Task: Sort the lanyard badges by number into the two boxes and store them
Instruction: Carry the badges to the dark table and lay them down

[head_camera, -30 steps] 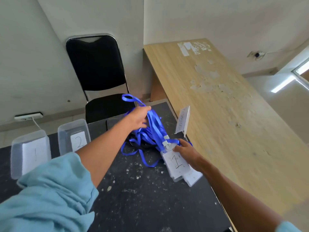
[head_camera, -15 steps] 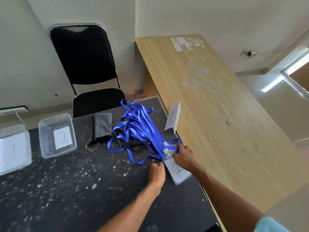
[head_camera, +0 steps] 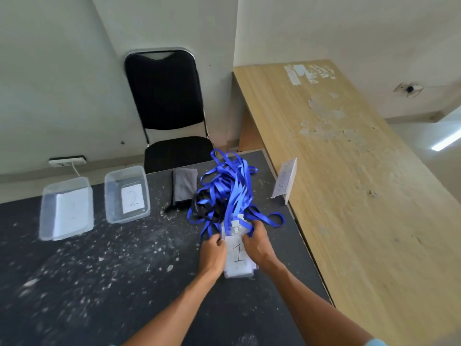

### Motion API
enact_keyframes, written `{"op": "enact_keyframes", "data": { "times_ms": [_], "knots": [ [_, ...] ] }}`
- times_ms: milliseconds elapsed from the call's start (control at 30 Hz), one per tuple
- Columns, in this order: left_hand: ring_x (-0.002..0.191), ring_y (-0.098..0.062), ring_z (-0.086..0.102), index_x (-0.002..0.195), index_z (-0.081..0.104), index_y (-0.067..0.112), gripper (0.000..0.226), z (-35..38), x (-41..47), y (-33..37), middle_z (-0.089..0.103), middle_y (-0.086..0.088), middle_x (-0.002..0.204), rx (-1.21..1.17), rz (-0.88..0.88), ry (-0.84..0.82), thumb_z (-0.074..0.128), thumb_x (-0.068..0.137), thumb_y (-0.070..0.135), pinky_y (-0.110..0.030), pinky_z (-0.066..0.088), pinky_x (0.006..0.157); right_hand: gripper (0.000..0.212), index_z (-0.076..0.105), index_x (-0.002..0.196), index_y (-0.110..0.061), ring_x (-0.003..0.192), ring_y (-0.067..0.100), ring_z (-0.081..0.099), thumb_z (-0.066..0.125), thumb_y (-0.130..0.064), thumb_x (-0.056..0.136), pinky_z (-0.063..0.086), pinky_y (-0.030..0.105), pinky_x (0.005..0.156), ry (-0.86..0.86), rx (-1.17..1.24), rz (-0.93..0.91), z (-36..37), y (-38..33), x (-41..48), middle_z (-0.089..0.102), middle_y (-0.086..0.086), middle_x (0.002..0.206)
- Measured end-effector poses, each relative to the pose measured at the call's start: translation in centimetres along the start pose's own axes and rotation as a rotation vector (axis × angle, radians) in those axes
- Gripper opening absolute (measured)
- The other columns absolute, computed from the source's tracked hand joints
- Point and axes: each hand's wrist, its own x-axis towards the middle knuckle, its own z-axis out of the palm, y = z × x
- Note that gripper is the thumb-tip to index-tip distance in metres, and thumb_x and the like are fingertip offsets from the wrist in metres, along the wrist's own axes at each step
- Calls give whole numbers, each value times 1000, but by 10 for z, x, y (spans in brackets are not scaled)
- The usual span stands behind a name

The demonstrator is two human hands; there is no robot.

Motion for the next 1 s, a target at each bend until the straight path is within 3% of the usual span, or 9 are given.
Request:
{"op": "enact_keyframes", "data": {
  "times_ms": [100, 167, 267, 333, 500, 633, 800, 1000],
  "knots": [
    [86, -20, 66, 103, 70, 20, 29, -11, 0, -3, 71, -1, 98, 7, 37, -69, 43, 96, 17, -33, 53, 74, 43, 45, 135, -13, 114, 29, 55, 50, -13, 93, 46, 45, 99, 24, -92, -4, 9, -1, 1, 51, 10, 132],
    [85, -20, 69, 99, 70, 22, 28, -13, 1, -8, 73, 1, 93, -30, 27, -105, 42, 94, 17, -42, 58, 81, 47, 43, 139, -13, 116, 32, 54, 50, -15, 93, 45, 45, 100, 50, -169, -7, 7, -3, -2, 52, 9, 133],
    [87, -19, 69, 93, 66, 27, 27, -15, -2, -12, 73, 2, 93, -28, 43, -109, 42, 95, 15, -45, 58, 84, 42, 47, 135, -15, 96, 18, 59, 51, -14, 93, 49, 28, 80, 35, -128, 15, 3, -5, -3, 58, 2, 120],
    [87, -22, 70, 94, 63, 28, 25, -16, -6, -12, 73, -1, 94, -31, 54, -92, 42, 96, 14, -44, 58, 82, 38, 50, 130, -16, 88, 14, 59, 53, -14, 92, 48, 24, 73, 34, -109, 16, 3, -3, -1, 60, 3, 118],
    [86, -15, 67, 119, 59, 21, 25, -16, -6, -19, 68, 3, 104, -12, 59, -62, 46, 98, 16, -31, 55, 71, 23, 50, 114, -23, 77, 9, 57, 50, -13, 94, 40, 16, 55, 83, -54, 10, 3, 1, -2, 62, 3, 103],
    [83, -11, 61, 117, 58, 15, 20, -14, -7, -19, 64, 2, 101, 14, 85, 37, 50, 99, 13, -16, 40, 57, 13, 52, 108, -21, 86, 12, 64, 51, -19, 95, 51, 28, 66, 127, -4, 58, 3, 8, -3, 66, 2, 105],
    [84, -10, 63, 111, 62, 17, 16, -6, -8, -19, 66, 4, 99, 24, 97, 27, 55, 97, 16, -27, 53, 70, 19, 52, 114, -17, 84, 11, 59, 47, -13, 96, 44, 23, 62, 132, -50, 58, 5, 13, -13, 62, 1, 105],
    [87, -6, 61, 114, 66, 14, 20, -6, -16, -14, 69, 3, 108, 92, 185, 99, 56, 98, 16, -11, 44, 66, 22, 57, 105, -15, 83, 18, 57, 40, -10, 92, 51, 33, 75, 131, -138, 17, 13, 8, -19, 59, 9, 106]
  ]
}}
